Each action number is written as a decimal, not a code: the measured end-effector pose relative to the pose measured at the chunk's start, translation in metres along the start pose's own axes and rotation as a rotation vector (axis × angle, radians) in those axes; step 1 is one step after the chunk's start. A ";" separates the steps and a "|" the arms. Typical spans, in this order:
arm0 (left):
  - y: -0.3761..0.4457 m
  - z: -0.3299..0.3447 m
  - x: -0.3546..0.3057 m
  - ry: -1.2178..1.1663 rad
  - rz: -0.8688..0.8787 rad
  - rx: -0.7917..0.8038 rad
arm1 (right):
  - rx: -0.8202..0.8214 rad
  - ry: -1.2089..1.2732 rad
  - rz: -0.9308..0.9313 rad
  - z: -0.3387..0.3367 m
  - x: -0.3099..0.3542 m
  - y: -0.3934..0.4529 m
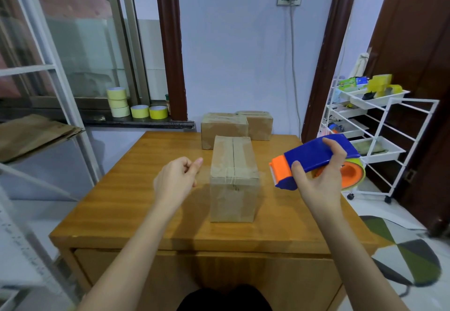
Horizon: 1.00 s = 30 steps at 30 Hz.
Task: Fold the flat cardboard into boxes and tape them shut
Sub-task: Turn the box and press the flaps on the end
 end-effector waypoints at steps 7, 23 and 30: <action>0.005 0.015 0.011 -0.051 -0.018 0.025 | 0.051 -0.068 0.032 0.009 -0.008 0.002; -0.003 0.059 0.014 -0.254 -0.047 0.048 | 0.040 0.122 0.156 0.034 -0.034 -0.016; -0.012 0.100 0.043 -0.205 -0.247 0.208 | 0.041 0.094 0.136 0.034 -0.030 -0.017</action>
Point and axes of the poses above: each hand's wrist, its own y-axis towards the middle knuckle, its own z-axis out of the palm, x = y × z, the point moved 10 cm from there along y, towards the middle knuckle, and after that the axes turned 12 degrees about x, right-handed, at the moved point
